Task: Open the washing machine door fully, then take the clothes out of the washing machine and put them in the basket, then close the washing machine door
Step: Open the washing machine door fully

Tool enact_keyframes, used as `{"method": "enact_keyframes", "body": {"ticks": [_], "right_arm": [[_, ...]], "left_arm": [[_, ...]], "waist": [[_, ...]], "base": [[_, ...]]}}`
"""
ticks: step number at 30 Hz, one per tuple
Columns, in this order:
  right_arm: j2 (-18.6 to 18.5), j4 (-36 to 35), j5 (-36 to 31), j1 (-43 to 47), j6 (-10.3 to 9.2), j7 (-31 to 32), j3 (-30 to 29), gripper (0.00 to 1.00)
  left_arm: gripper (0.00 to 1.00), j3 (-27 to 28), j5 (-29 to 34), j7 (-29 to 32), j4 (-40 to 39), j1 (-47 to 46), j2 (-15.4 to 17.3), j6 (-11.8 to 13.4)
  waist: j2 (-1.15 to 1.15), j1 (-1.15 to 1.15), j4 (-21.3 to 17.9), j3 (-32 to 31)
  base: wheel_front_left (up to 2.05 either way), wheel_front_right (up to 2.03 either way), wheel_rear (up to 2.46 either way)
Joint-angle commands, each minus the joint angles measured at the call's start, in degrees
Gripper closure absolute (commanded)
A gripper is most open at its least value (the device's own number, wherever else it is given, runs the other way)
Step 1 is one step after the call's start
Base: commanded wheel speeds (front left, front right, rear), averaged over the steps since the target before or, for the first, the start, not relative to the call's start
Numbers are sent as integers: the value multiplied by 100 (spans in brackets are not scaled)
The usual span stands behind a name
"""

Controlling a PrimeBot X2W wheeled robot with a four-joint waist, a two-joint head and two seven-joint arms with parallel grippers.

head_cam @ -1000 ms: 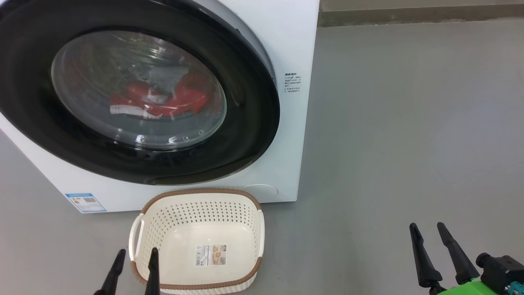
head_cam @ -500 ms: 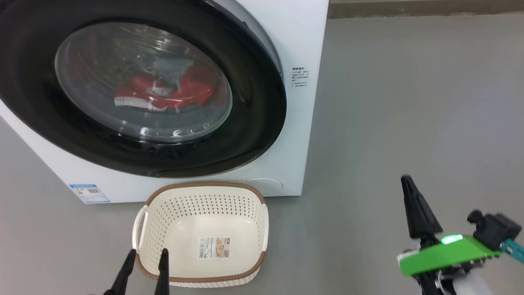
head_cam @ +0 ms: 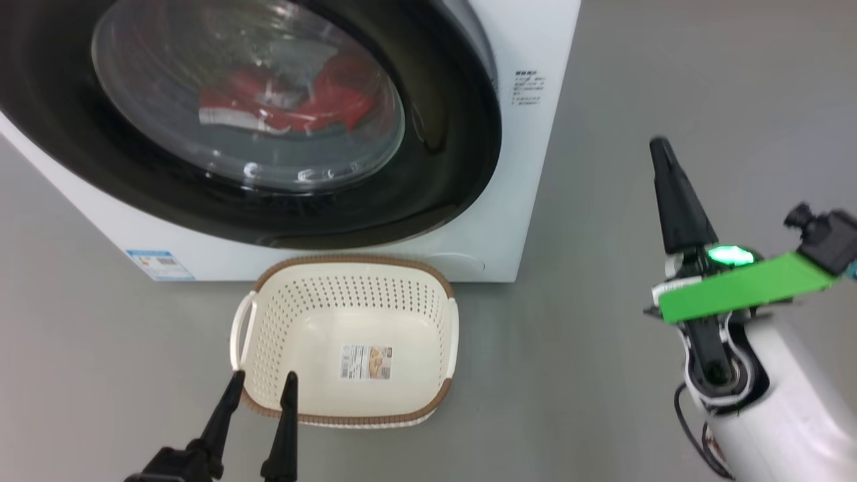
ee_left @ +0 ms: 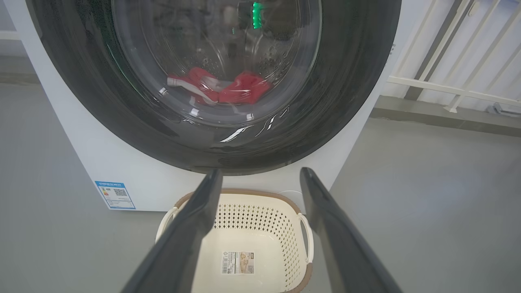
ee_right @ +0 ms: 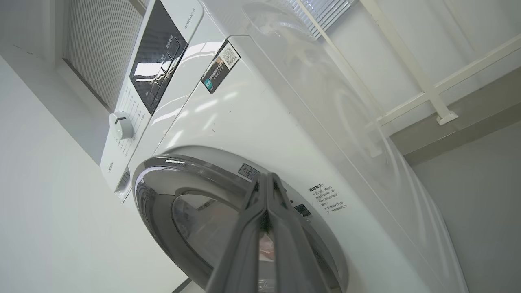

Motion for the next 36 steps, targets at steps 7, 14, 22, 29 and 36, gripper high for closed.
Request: {"method": "enact_keyframes", "body": {"ticks": [7, 14, 22, 29, 36], "right_arm": [[-408, -6, 1144, -977, -4, -33, 725, 100], [-823, -1, 2487, -1718, -4, 509, 1051, 100], [-994, -141, 3532, -2286, -4, 1767, 881, 100], [-988, 101, 3981, -2694, -4, 2863, 457, 100], [-926, 625, 4390, -2969, -4, 4010, 149, 100]], "left_arm": [[0, 11, -116, -70, -121, -510, 52, -25], [0, -141, -224, -70, -103, -796, 52, 5], [0, -275, -349, -70, -88, -1005, 52, 34], [0, -386, -419, -70, -82, -1166, 52, 37], [0, -502, -470, -70, -63, -1228, 52, 31]], "waist": [[0, 0, 245, 608], [0, 0, 417, 976], [0, 0, 549, 1289], [0, 0, 660, 1509], [0, 0, 769, 1610]], "base": [[0, 0, 0], [0, 0, 0], [0, 0, 0], [0, 0, 0], [0, 0, 0]]}}
